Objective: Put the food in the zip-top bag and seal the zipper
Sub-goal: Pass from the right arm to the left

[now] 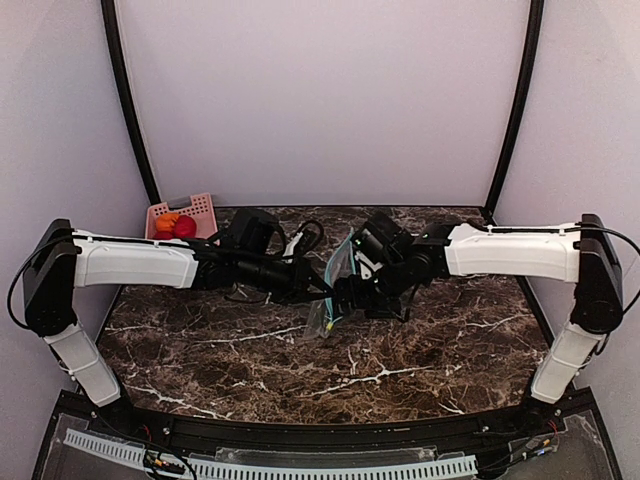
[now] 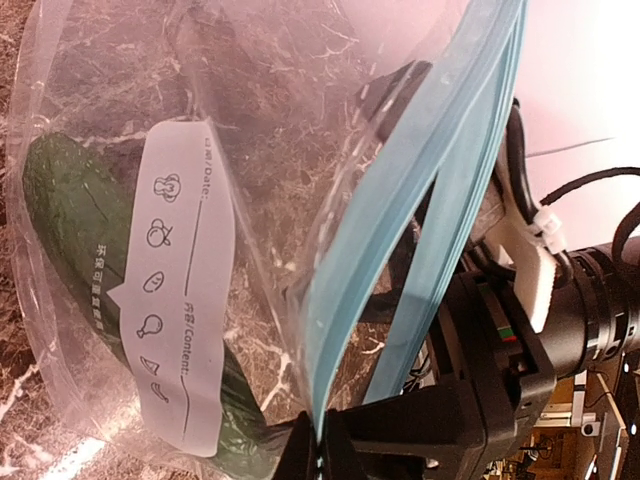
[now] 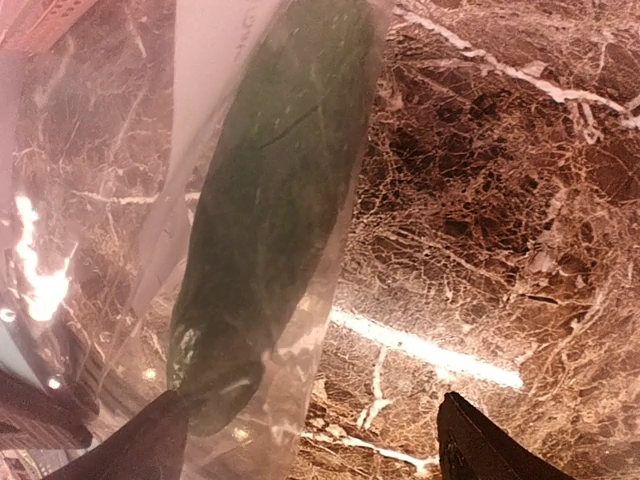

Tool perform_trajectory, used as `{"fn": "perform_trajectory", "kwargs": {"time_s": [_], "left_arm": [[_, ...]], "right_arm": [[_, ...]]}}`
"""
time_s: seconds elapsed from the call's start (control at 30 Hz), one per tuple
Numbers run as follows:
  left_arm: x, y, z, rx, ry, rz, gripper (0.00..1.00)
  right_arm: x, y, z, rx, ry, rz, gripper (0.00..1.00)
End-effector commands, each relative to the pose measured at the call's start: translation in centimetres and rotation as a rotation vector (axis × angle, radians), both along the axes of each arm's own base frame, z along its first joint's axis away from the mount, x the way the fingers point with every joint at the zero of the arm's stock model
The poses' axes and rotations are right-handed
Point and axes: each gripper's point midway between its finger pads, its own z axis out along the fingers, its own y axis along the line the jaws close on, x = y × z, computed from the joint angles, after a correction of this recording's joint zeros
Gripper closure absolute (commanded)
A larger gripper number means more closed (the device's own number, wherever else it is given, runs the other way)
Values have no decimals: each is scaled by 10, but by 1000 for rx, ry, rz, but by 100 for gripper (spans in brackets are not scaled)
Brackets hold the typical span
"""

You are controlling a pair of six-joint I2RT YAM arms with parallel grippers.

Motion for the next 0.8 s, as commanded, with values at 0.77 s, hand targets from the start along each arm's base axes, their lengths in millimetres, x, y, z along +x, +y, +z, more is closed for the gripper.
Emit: {"fn": "perform_trajectory", "kwargs": {"time_s": [0.77], "left_arm": [[-18,-2,39,-236,50,-10,99]], "right_arm": [[31,37,-11,219,-72,-65,11]]}}
